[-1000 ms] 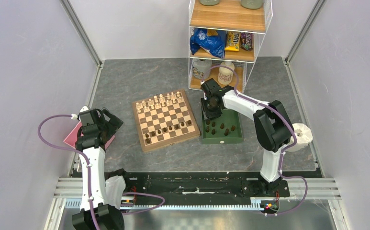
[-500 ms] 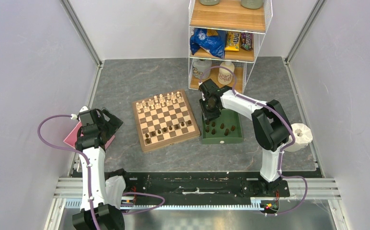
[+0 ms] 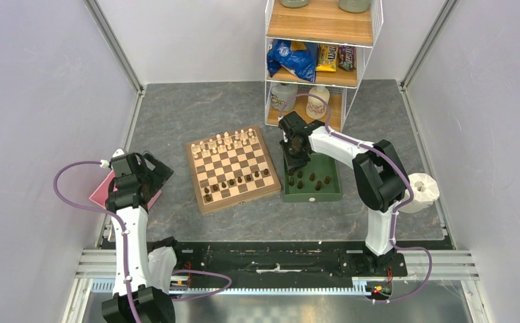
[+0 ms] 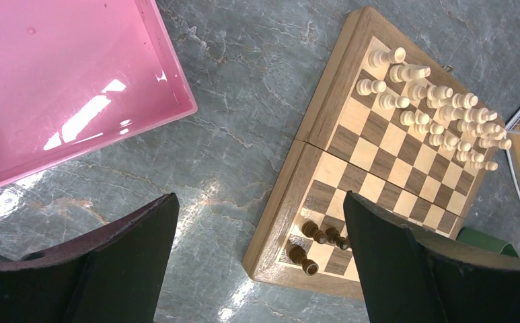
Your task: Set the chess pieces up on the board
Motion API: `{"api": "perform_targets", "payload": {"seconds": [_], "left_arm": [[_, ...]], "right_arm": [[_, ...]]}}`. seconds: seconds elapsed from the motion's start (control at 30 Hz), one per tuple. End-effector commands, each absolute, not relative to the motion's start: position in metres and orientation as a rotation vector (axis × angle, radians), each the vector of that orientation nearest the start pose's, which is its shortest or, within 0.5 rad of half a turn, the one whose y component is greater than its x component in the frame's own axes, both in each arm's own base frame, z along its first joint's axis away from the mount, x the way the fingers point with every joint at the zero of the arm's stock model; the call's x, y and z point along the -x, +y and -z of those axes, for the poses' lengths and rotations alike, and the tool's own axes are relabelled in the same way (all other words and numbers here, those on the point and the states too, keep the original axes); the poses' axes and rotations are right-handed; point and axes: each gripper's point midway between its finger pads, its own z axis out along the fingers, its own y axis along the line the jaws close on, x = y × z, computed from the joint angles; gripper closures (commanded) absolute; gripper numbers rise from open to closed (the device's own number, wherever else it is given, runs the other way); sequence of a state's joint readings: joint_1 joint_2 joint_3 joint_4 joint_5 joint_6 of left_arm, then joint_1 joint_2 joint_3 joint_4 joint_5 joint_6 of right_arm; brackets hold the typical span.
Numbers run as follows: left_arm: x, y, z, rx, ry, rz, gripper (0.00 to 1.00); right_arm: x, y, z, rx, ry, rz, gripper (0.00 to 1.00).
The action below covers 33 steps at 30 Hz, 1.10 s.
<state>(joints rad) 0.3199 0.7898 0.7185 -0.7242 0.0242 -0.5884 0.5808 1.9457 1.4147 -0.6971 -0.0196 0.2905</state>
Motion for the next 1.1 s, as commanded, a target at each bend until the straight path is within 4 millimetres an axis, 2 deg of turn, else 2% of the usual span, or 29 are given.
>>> {"api": "perform_targets", "payload": {"seconds": [0.0,0.17,0.4,0.6,0.73,0.8,0.9,1.07], "left_arm": [[-0.237,0.049,-0.153,1.013,2.086,0.179,0.00],[-0.237,0.049,-0.154,1.013,2.084,0.182,0.00],[-0.237,0.049,-0.154,1.010,2.082,0.181,0.00],[-0.237,0.049,-0.155,1.010,2.082,0.182,0.00],[-0.237,0.049,-0.155,1.010,2.081,0.181,0.00],[-0.237,0.049,-0.155,1.010,2.080,0.182,0.00],[-0.237,0.049,-0.155,1.010,2.079,0.182,0.00],[-0.236,0.049,-0.156,1.007,2.078,0.181,0.00]], "right_arm": [[-0.340,0.241,-0.053,0.431,2.753,-0.234,0.80],[-0.348,0.240,-0.067,0.408,2.706,-0.210,0.82],[-0.357,0.237,-0.104,0.370,2.615,-0.203,0.83],[-0.352,0.232,-0.135,0.339,2.568,-0.217,0.82],[-0.342,0.240,-0.156,0.351,2.536,-0.262,0.82],[-0.336,0.249,-0.165,0.371,2.518,-0.290,0.82],[-0.322,0.274,-0.173,0.427,2.504,-0.358,0.82],[-0.292,0.341,-0.169,0.563,2.498,-0.474,0.81]]}}
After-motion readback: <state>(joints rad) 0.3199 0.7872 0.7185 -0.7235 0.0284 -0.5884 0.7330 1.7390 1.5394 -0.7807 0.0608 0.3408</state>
